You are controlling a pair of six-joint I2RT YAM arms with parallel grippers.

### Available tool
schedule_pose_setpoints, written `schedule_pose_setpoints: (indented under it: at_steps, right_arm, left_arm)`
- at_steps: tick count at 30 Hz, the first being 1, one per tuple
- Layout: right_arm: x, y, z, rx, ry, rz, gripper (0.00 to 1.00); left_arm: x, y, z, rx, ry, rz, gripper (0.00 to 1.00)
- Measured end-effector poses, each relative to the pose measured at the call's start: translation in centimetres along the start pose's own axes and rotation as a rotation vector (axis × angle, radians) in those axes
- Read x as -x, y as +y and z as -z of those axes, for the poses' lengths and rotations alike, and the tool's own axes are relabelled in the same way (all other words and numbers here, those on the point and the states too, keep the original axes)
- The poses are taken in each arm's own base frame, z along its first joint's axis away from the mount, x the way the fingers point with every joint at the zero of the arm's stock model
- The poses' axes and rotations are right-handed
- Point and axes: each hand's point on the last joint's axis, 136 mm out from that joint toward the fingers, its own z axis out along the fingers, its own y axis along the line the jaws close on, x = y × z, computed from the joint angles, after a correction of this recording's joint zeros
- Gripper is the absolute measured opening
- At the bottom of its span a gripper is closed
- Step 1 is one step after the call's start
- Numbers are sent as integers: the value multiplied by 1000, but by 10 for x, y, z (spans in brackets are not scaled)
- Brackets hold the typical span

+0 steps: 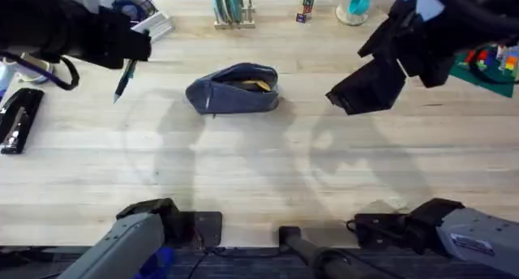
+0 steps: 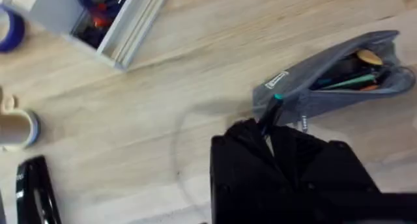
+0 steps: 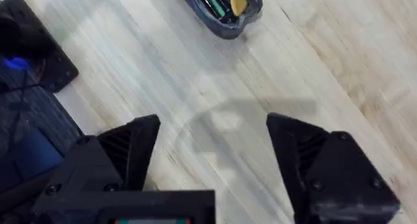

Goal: Unzip the bag, pick up the pens from the table one at a time and place them inside, then zip the bag closed.

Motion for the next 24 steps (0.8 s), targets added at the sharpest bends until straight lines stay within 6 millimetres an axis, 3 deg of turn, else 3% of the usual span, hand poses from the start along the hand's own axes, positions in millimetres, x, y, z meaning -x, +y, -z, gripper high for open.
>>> schedule_pose_setpoints:
  at_steps: [5,10,24]
  right_arm:
    - [0,0,0,0,0,0,995]
    - [0,0,0,0,0,0,996]
    - [0,0,0,0,0,0,996]
  left_arm:
    - [8,-25,11,-49,-48,-122,42]
    - [2,-49,16,-117,-22,-225,41]
    - [28,-83,44,-281,-181,-443,41]
